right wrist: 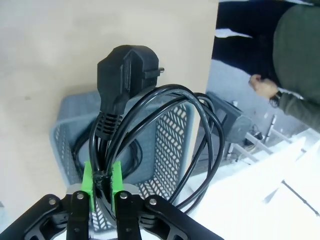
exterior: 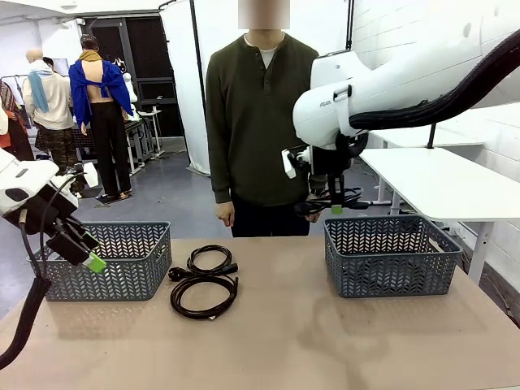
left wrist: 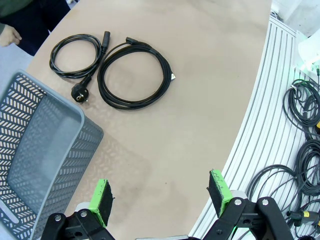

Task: Organize the cables according to human instructions.
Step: Pick up a bundle of cables and place it in the basket indicated by the human.

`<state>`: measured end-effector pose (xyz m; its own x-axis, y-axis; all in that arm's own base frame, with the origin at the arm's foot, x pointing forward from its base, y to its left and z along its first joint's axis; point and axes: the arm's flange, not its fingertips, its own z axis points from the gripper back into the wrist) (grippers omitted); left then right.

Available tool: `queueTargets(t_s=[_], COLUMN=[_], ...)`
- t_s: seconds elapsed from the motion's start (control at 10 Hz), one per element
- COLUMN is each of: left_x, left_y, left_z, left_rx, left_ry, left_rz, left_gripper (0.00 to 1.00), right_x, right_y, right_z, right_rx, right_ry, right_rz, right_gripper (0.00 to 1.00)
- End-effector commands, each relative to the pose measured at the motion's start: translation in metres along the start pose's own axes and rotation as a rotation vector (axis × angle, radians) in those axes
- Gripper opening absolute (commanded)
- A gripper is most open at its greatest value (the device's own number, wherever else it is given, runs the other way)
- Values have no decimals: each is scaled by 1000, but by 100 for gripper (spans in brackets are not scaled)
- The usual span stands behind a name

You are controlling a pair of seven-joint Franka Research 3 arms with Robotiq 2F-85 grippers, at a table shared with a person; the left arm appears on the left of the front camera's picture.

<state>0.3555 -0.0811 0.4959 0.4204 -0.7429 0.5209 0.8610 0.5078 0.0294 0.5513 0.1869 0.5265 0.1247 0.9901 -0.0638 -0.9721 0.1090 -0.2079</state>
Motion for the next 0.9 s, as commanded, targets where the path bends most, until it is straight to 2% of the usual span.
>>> queueTargets(t_s=[0.0,0.4,0.8], left_x=[-1,-1,-1], left_y=[1,1,1], left_z=[0,0,0], left_rx=[-19,-19,-19], left_ry=[-12,-12,-12], left_rz=[0,0,0], left_gripper=[100,100,100], right_x=[-33,-89,-109], right_y=[7,9,20], right_z=[0,-21,-41], right_rx=[0,-12,-12], right_ry=[-35,-75,-83], right_rz=[28,4,8], right_gripper=[0,0,0])
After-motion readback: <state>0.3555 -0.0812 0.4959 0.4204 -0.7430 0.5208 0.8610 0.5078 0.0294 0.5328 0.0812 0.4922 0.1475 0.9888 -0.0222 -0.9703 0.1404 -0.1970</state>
